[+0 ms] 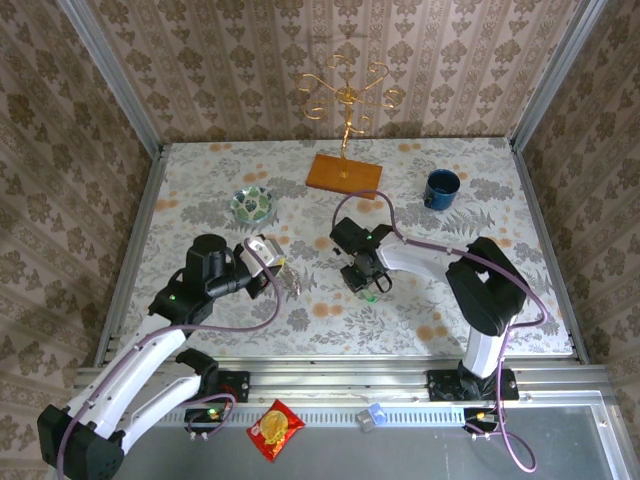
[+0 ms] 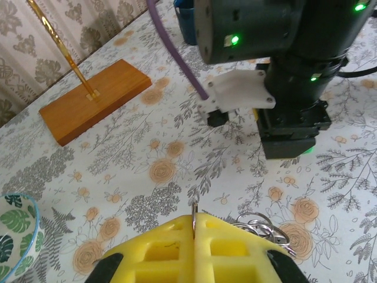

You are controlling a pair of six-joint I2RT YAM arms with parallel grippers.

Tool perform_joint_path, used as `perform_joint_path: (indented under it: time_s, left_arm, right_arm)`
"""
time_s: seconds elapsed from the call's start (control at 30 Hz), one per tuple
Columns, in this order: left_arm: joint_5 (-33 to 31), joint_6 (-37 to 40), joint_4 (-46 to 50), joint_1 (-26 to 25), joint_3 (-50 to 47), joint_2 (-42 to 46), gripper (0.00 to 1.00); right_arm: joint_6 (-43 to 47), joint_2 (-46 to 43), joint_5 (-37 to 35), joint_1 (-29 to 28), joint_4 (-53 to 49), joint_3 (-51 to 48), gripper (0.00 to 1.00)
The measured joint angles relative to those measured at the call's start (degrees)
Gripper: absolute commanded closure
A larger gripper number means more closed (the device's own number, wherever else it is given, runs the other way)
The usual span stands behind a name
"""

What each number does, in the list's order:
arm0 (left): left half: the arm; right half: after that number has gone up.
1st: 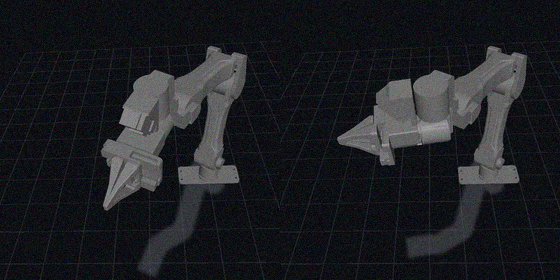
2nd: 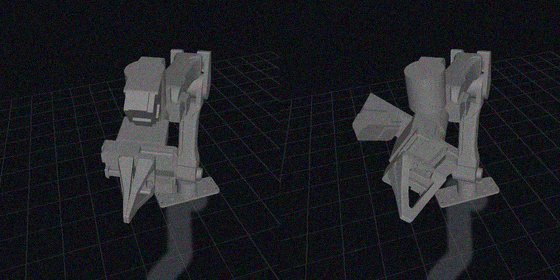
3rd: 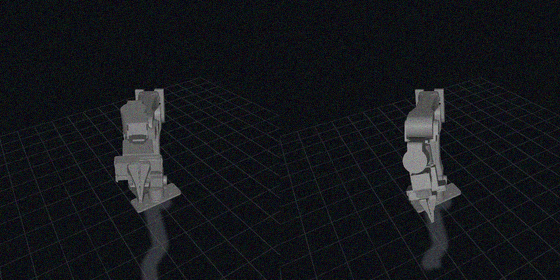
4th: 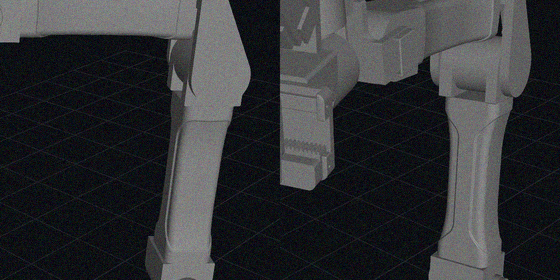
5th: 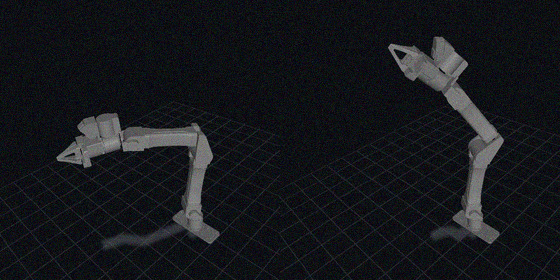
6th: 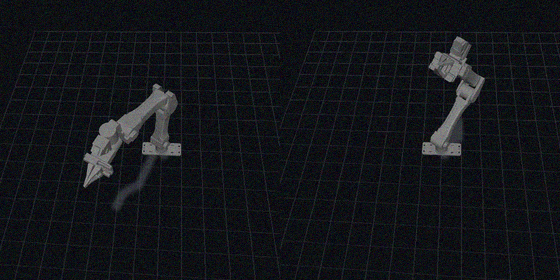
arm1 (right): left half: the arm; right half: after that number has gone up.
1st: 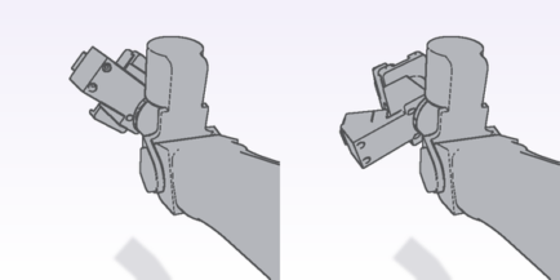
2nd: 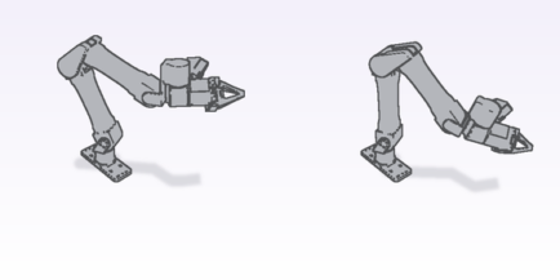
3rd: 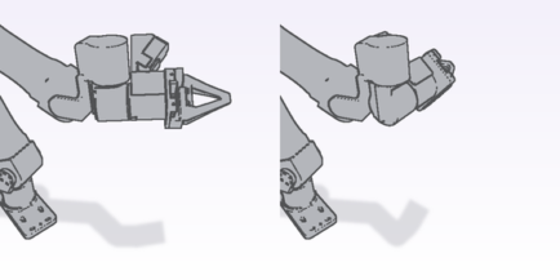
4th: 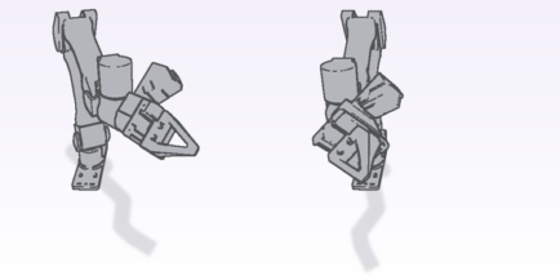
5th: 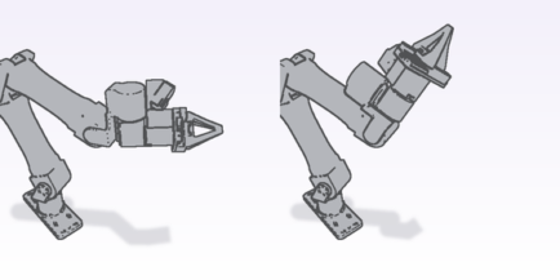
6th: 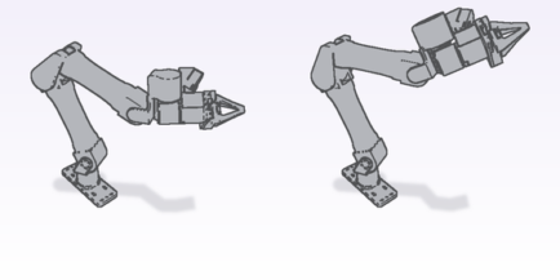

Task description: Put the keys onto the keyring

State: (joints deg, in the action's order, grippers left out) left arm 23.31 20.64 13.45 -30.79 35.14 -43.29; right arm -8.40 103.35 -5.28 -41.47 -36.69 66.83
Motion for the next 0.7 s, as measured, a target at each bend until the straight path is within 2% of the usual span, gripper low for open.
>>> perform_joint_path:
  time_s: [0.37,0.7]
  left_arm:
    - [2.47,0.55,0.26,-0.42,0.33,-0.24,1.0]
    - [2.47,0.66,0.24,-0.74,0.63,-0.63,1.0]
  right_arm:
    - [3.61,3.17,0.02,0.11,-3.04,1.75,0.67]
    - [4.17,3.67,0.39,0.39,-4.33,2.75,0.85]
